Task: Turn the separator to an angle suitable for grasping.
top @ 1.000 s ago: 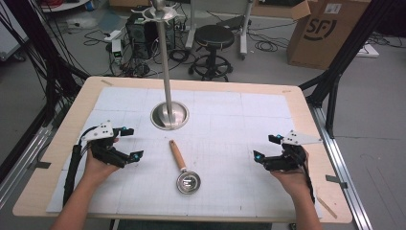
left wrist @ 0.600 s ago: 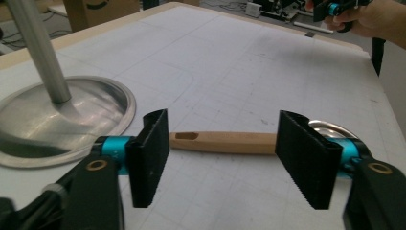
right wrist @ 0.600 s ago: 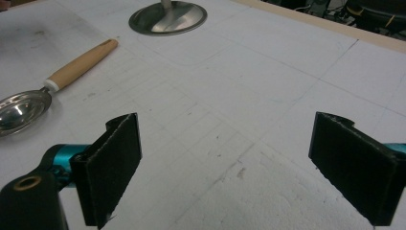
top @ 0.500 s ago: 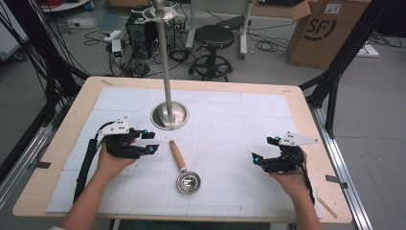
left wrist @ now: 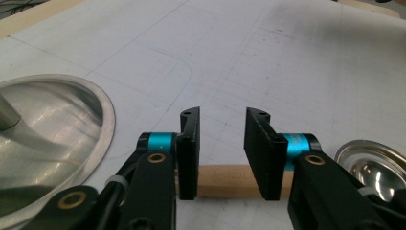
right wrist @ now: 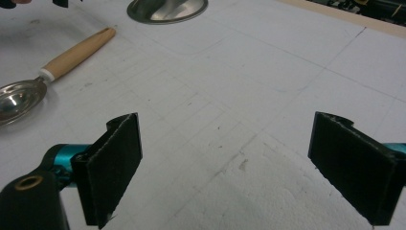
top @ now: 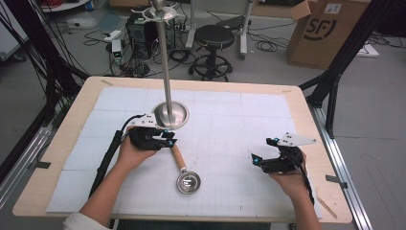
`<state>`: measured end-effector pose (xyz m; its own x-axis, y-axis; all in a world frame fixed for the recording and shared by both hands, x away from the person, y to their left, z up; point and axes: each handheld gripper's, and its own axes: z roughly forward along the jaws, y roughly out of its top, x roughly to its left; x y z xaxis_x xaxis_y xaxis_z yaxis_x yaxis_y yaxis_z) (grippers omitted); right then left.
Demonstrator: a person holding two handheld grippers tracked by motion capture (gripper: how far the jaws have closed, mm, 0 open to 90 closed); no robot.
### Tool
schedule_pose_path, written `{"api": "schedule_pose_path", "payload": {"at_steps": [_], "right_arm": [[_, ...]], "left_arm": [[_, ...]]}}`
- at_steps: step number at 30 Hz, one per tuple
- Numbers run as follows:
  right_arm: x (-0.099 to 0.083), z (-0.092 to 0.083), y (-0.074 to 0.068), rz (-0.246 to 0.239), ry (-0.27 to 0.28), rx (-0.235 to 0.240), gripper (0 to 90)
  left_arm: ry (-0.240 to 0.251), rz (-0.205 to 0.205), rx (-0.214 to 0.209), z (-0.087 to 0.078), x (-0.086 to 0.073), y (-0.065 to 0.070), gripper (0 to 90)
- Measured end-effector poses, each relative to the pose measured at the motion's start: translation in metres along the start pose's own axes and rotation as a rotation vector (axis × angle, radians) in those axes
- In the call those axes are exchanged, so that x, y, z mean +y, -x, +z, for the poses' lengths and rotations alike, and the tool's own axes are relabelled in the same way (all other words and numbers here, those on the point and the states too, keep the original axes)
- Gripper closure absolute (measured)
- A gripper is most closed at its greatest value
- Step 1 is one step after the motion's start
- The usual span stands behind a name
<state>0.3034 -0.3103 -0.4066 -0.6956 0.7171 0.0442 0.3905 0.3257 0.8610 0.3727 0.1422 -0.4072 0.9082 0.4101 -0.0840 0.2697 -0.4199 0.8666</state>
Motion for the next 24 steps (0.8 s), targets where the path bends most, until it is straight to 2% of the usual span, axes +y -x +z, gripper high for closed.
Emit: {"api": "schedule_pose_path", "payload": {"at_steps": [2, 3, 4, 12, 20, 24], "right_arm": [[-0.001, 0.001, 0.000, 0.001, -0.006, 0.000, 9.9], [-0.001, 0.001, 0.000, 0.000, -0.005, 0.000, 9.9], [-0.001, 0.001, 0.000, 0.001, -0.004, 0.000, 9.9], [-0.001, 0.002, -0.001, -0.001, -0.014, 0.000, 9.9], [-0.001, 0.005, -0.003, -0.012, -0.031, 0.001, 9.9], [-0.002, 0.006, -0.004, -0.022, -0.039, -0.002, 9.9]], "left_arm": [[-0.032, -0.009, 0.014, 0.007, 0.001, -0.002, 74.7], [-0.032, -0.009, 0.014, 0.007, 0.001, -0.002, 77.2], [-0.066, -0.009, 0.018, 0.012, 0.002, -0.003, 78.0], [-0.115, -0.009, 0.037, 0.029, 0.007, -0.003, 85.4], [-0.186, -0.047, 0.071, 0.039, -0.002, -0.010, 87.4], [-0.208, -0.064, 0.074, 0.040, -0.005, -0.014, 87.6]]}}
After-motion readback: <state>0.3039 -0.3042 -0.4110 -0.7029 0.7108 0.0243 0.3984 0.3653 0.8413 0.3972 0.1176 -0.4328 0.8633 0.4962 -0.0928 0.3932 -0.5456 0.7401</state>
